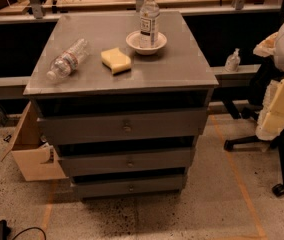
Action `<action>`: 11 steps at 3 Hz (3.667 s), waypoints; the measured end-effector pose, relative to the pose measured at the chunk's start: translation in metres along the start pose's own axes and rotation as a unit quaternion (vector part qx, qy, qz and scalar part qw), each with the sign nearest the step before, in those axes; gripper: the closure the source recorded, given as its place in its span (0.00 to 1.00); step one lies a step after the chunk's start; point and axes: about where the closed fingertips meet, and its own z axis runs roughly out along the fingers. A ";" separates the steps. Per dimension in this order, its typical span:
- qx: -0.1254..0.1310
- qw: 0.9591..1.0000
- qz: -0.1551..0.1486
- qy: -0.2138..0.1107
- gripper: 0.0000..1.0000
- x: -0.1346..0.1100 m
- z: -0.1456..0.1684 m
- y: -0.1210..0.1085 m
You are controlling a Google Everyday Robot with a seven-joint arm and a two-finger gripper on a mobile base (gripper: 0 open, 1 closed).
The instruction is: Place blue plastic bottle into middle drawer
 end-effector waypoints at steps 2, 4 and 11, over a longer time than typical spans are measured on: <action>0.006 1.000 0.014 -0.027 0.00 -0.002 0.002 -0.009; 0.029 0.987 0.063 -0.142 0.00 -0.011 0.045 -0.094; 0.121 0.859 0.151 -0.475 0.00 -0.175 0.143 -0.300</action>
Offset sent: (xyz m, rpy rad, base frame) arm 0.0135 0.0002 -0.0036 0.0976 -0.0136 -0.0219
